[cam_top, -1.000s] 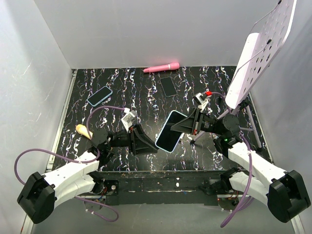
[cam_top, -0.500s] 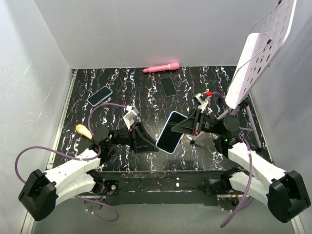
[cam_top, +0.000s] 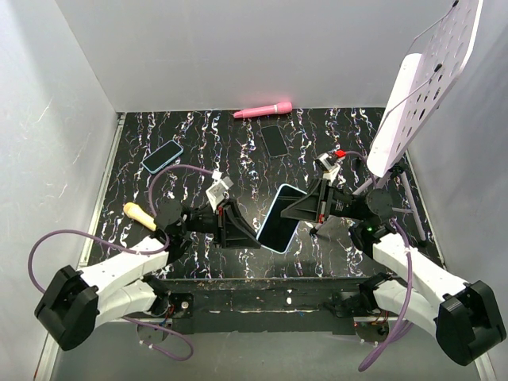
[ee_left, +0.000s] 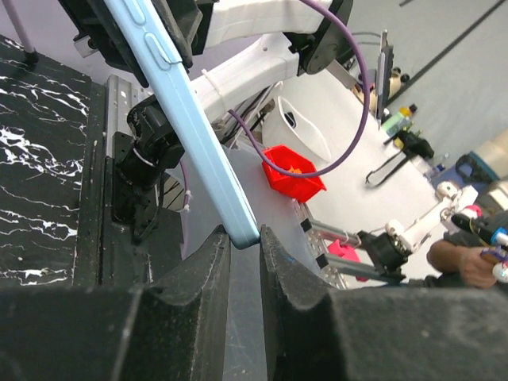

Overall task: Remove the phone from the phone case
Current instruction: Remove the phone case from the phone.

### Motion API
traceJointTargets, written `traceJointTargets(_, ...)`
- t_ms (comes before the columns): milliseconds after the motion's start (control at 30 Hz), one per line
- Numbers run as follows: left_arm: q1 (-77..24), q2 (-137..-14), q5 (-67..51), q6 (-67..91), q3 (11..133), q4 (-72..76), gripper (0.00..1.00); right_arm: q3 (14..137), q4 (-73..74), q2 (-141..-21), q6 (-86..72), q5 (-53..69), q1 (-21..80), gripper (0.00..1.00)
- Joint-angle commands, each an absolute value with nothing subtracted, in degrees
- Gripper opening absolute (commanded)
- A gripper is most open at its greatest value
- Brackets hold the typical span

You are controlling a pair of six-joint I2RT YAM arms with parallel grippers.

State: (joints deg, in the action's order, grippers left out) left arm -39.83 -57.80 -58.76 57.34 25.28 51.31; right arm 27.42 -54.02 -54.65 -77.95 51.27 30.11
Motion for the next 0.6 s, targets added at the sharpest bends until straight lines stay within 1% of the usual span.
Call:
traceJointTargets(0, -39.81, -62.48, -61.87, 53.87, 28.30, 58.77, 0.00, 29.18, -60.54, -52.21, -83.48, 52.12, 30.23, 0.01)
traceJointTargets(133, -39.73, -70.20, -63.63, 59.66, 26.81, 74.14, 0.00, 27.51, -68.62, -53.08, -91.03, 49.84, 30.41, 0.01)
traceJointTargets(167, -39.73, -71.09, -63.63, 60.20, 26.98, 75.66, 0.00, 27.16, -71.95, -53.87, -93.84, 49.22, 30.50, 0.01)
traceJointTargets(333, -39.64, -78.65, -63.28, 59.59, 30.40, 74.53, 0.00, 26.63, -87.08, -58.09, -104.92, 47.29, 30.85, 0.01)
traceJointTargets(567, -39.29, -86.74, -61.53, 62.58, 33.66, 75.07, 0.00, 26.10, -89.83, -57.66, -106.88, 46.14, 30.94, 0.01)
